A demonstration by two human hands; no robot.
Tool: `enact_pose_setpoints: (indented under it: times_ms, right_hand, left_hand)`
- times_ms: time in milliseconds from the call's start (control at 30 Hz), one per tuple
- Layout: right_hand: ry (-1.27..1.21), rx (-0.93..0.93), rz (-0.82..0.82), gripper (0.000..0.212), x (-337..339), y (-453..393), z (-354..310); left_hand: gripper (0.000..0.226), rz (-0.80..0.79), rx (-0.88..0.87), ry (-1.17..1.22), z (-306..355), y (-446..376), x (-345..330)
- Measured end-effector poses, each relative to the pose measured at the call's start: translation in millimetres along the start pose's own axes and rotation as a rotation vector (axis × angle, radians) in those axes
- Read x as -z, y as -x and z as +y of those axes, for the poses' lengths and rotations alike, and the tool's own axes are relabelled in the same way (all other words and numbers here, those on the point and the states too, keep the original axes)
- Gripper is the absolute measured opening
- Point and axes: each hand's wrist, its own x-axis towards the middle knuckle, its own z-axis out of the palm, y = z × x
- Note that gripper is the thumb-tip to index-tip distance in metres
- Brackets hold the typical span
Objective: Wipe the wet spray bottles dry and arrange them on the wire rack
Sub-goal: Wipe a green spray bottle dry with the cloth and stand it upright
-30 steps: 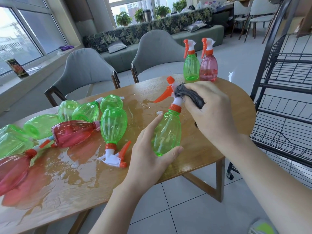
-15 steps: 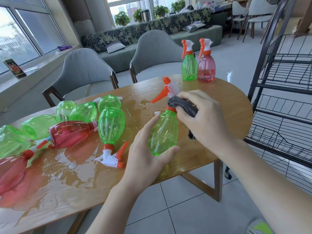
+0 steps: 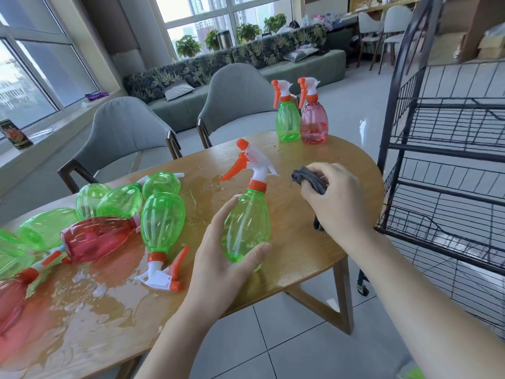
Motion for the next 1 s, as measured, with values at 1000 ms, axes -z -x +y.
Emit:
enact_pose_setpoints:
  times_ms: [1000]
  right_hand:
    - [-0.073, -0.366, 0.223, 0.008, 84.1, -41.9, 106.6]
  left_hand:
    - [0.089, 0.015, 0.253, 0.098, 36.8, -282.0, -256.5]
